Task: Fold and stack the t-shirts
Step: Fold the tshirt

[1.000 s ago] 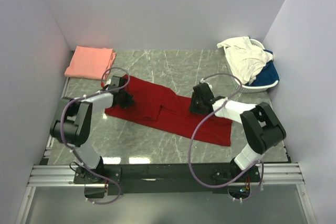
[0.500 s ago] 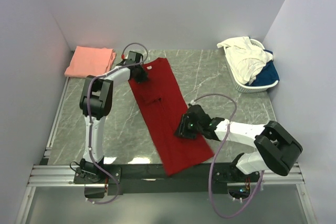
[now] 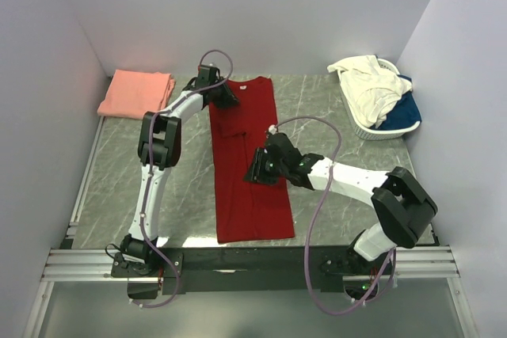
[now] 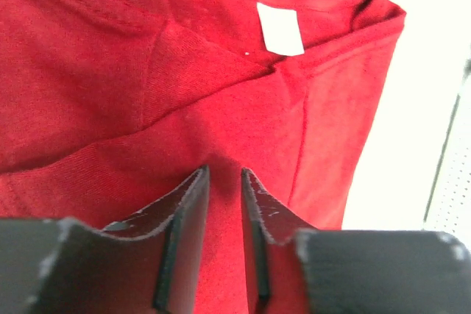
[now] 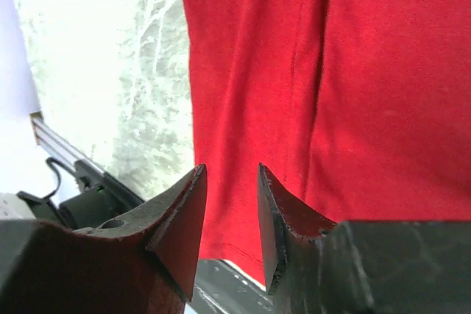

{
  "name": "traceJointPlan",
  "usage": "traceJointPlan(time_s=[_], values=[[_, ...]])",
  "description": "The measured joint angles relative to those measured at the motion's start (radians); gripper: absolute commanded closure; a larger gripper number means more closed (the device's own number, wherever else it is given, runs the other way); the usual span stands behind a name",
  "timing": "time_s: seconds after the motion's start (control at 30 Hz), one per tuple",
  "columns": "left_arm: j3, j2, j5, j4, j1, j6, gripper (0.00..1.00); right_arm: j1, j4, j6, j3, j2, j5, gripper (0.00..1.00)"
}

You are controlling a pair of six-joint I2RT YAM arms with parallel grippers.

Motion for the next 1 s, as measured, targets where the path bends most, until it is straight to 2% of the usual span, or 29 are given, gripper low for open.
traceJointPlan(time_s=[0.3, 0.5, 0.77, 0.9, 1.0], values=[[0.014, 0.014, 0.143, 0.059, 0.023, 0.038, 0.42, -0.038, -0.111, -0.069, -0.012, -0.12, 0.053, 0.5], [0.012, 0.012, 0.205, 0.091, 0.041, 0.067, 0.37, -0.053, -0.122, -0.113, -0.049, -0.174, 0.066, 0.47], [-0.1, -0.113, 0.191, 0.108, 0.077, 0.113, 0.4, -0.053, -0.148, -0.156, -0.105, -0.175, 0.071, 0.47], [-0.231, -0.249, 0.128, 0.114, 0.077, 0.122, 0.5, -0.053, -0.142, -0.156, -0.145, -0.177, 0.076, 0.47], [-0.391, -0.378, 0.078, 0.132, 0.07, 0.11, 0.57, -0.052, -0.14, -0.154, -0.182, -0.179, 0.08, 0.47]])
